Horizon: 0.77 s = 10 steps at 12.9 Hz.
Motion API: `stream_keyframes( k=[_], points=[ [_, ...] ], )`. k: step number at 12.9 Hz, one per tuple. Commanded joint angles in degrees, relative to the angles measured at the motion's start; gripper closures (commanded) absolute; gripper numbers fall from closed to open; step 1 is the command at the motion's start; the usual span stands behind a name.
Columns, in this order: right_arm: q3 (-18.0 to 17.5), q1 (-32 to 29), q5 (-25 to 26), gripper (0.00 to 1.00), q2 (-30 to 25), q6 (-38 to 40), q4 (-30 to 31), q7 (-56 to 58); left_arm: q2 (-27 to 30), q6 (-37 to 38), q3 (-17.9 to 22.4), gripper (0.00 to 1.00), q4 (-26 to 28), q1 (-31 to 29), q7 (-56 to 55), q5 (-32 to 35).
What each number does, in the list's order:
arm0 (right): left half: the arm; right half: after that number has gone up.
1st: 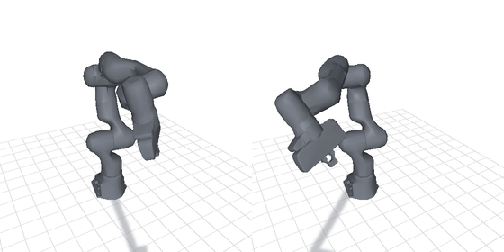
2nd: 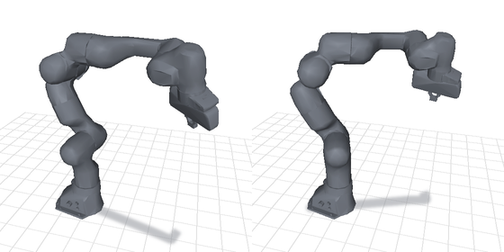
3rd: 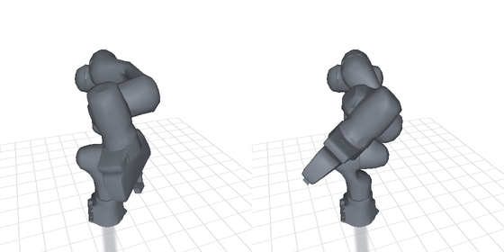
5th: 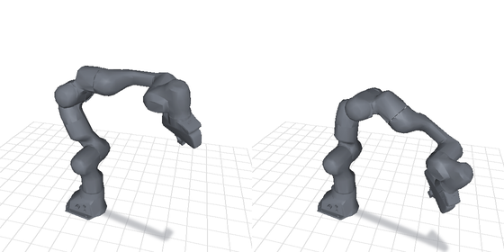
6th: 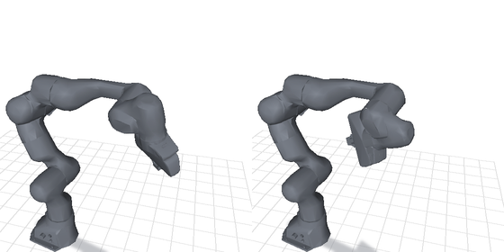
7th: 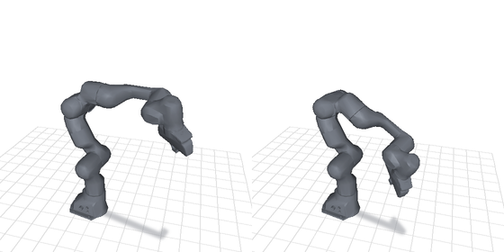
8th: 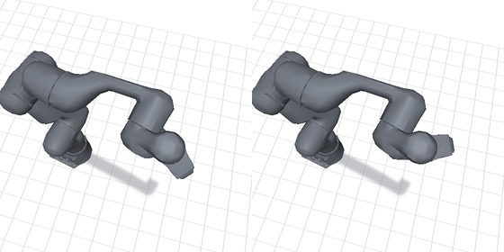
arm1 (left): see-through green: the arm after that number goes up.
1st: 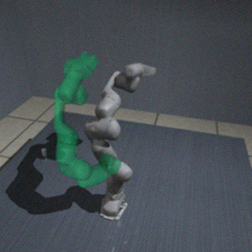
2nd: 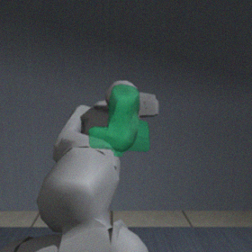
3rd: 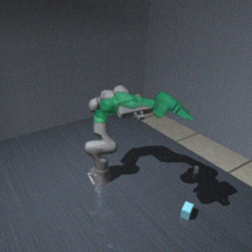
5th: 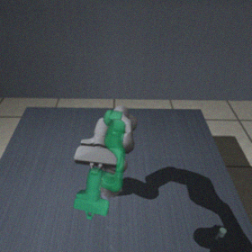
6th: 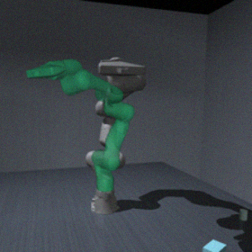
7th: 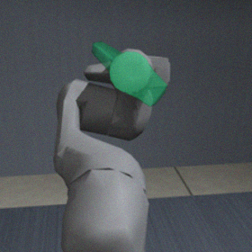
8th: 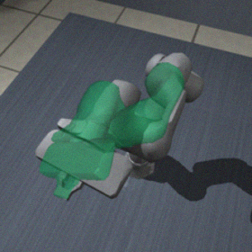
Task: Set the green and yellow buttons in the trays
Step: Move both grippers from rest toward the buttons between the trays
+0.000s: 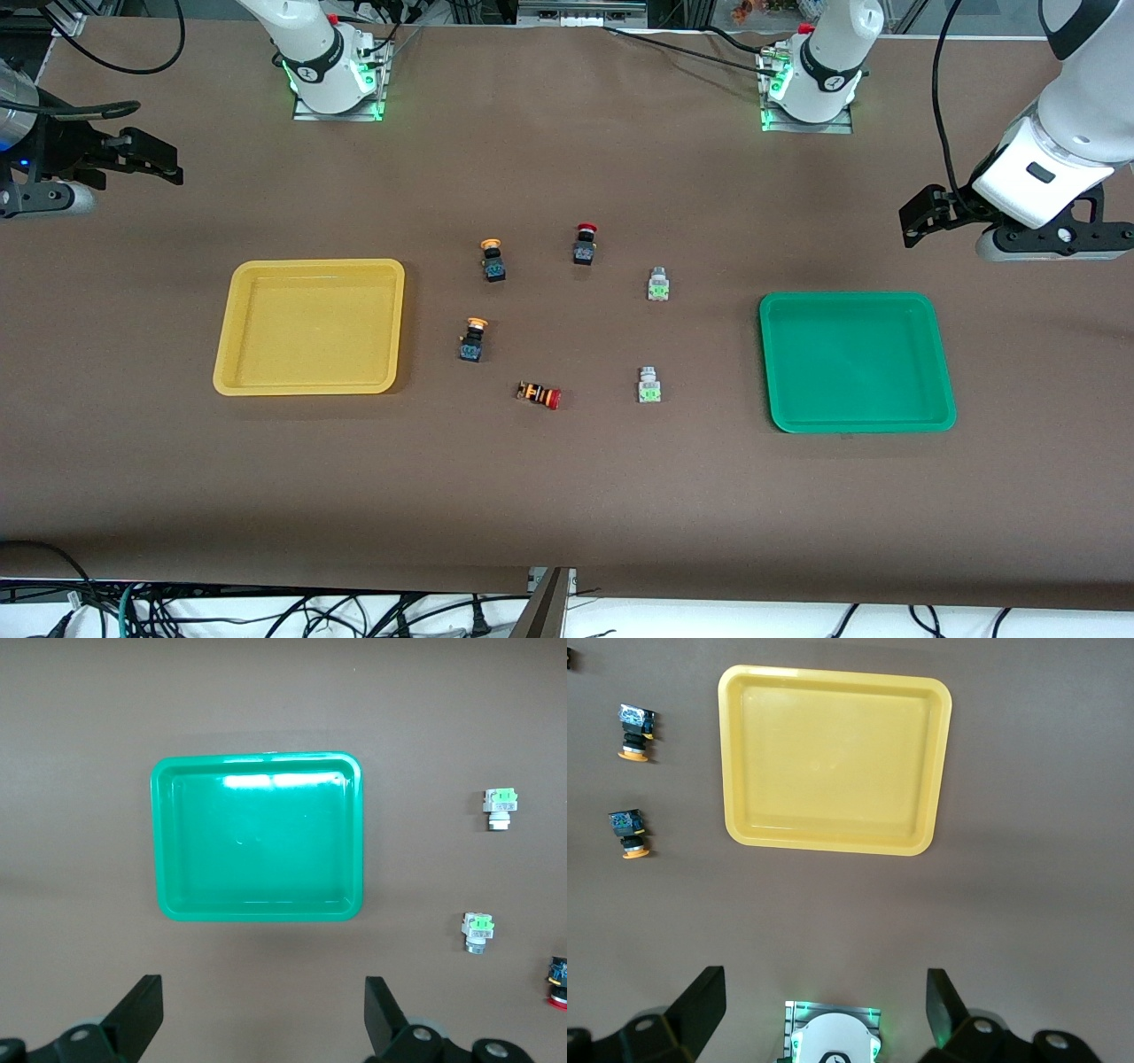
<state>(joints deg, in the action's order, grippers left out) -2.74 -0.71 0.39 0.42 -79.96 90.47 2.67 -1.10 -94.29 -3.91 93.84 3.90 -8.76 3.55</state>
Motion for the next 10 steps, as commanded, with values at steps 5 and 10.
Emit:
stream_keyframes(
  k=[5, 10],
  points=[
    [-0.2, -0.3, -0.1, 0.00, 0.8, 1.1, -1.8, -0.4, -0.4, 1.2, 0.2, 0.00, -1.4, 0.1, 1.2, -1.4],
    [-0.6, 1.1, 0.4, 0.00, 8.7, 0.4, -1.8, -1.4, -2.0, 7.7, -1.4, 0.00, -1.4, 2.0, 1.1, -1.6]
  ],
)
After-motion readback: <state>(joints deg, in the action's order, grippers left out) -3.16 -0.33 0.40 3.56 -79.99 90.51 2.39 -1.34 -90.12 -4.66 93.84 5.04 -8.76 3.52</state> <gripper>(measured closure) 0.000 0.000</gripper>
